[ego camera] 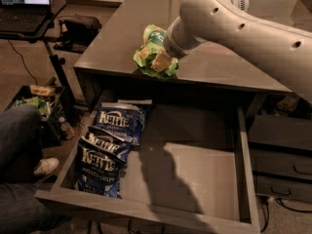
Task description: Pick green rice chip bag from top drawer and place on counter
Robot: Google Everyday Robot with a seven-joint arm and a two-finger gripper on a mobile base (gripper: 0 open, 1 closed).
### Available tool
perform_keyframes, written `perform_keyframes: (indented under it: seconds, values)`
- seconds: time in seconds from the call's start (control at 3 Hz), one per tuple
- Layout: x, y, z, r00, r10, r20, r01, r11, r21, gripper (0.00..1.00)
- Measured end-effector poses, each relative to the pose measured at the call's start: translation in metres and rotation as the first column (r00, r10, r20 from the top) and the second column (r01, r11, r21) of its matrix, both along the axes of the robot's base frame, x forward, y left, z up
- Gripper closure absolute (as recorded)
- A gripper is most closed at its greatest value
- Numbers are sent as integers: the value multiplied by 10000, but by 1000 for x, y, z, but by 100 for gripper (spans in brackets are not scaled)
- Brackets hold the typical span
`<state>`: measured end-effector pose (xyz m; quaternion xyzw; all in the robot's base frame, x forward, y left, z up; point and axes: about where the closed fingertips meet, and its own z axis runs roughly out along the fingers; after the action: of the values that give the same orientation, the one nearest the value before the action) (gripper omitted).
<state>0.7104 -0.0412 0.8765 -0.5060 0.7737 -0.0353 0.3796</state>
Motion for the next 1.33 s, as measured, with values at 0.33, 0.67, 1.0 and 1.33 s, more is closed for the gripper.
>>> perform_keyframes:
  seconds: [0.33, 0.67, 1.0, 1.33]
  values:
    - [0, 0, 0, 10000, 0, 0, 0, 10000, 0, 83]
    - [0, 0, 0, 10000, 1, -1, -1, 10000, 0, 59]
    - [0, 0, 0, 10000, 1, -1, -1, 10000, 0, 36]
    - [0, 0, 0, 10000, 1, -1, -1, 10000, 0, 13]
